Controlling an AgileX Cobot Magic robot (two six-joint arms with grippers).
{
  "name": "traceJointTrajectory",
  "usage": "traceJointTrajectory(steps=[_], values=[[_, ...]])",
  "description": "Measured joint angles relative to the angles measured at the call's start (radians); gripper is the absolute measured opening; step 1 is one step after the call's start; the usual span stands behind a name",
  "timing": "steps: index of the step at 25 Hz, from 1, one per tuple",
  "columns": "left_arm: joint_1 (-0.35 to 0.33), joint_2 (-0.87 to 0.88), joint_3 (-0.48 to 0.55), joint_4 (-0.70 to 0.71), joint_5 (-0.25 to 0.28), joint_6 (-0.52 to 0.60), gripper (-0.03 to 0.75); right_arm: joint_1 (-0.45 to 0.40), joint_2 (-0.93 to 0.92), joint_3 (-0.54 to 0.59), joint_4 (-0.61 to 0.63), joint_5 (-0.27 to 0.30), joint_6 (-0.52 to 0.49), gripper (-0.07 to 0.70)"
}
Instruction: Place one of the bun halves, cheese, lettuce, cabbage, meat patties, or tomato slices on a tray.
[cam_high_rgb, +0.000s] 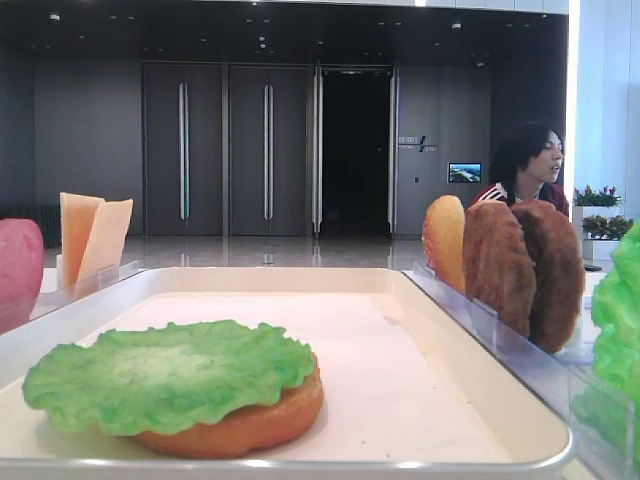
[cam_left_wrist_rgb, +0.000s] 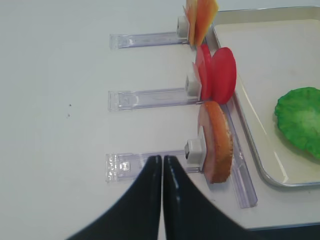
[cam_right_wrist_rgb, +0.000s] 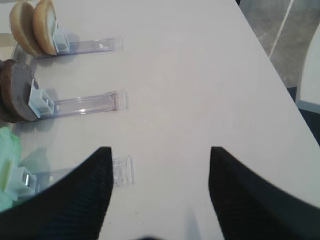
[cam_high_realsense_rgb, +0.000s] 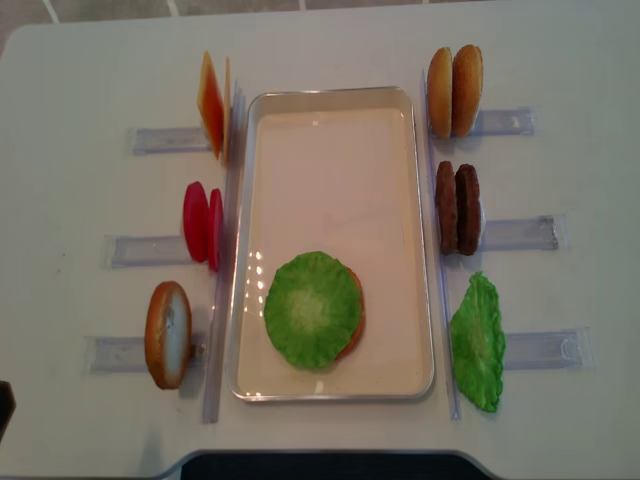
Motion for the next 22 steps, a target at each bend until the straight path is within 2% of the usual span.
traceJointTrajectory(steps=[4,22], values=[[0.0,0.0,0.0,0.0,0.0,0.0,-0.007,0.0,-0.001,0.019,0.0,-0.02,-0.012,0.432],[0.0,0.0,0.0,0.0,0.0,0.0,-0.007,0.0,-0.001,0.019,0.0,-0.026,-0.016,0.432]])
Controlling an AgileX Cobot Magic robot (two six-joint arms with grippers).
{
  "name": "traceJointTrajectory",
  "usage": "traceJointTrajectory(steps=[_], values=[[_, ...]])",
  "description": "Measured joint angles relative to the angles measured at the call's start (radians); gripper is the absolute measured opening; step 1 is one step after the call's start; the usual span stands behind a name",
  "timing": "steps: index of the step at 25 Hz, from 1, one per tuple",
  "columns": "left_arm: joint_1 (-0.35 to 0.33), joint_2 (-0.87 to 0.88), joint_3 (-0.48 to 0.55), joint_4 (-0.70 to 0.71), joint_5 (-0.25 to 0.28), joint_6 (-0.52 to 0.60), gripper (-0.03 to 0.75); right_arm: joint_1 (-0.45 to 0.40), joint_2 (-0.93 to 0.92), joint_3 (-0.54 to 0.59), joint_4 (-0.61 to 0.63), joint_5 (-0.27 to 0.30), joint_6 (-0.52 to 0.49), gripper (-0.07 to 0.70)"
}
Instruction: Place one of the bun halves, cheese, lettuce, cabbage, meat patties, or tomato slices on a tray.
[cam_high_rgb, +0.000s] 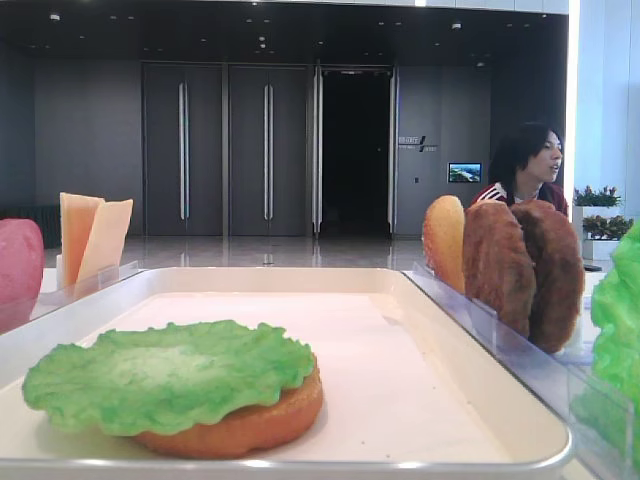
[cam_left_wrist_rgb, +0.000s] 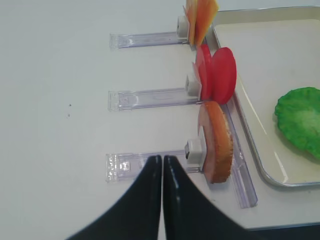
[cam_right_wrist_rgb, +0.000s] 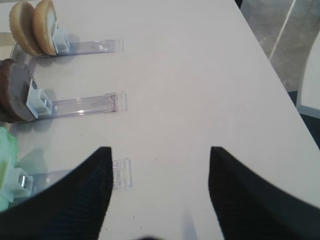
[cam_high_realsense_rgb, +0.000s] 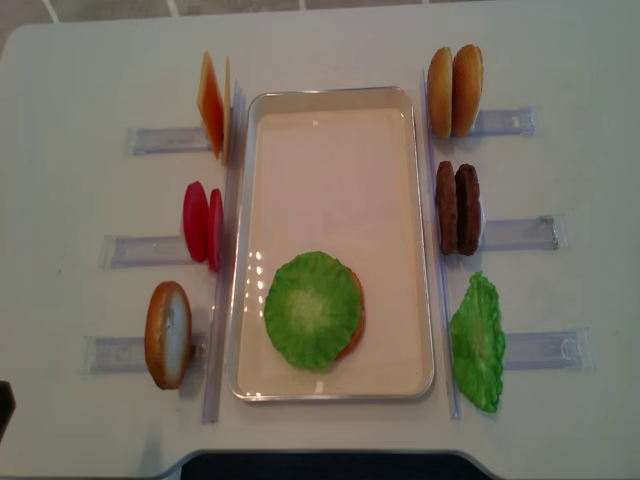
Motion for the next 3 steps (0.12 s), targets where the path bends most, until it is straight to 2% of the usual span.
traceJointTrajectory(steps=[3], values=[[0.0,0.0,0.0,0.0,0.0,0.0,-0.007,0.0,0.0,0.0,0.0,-0.001,0.0,0.432]])
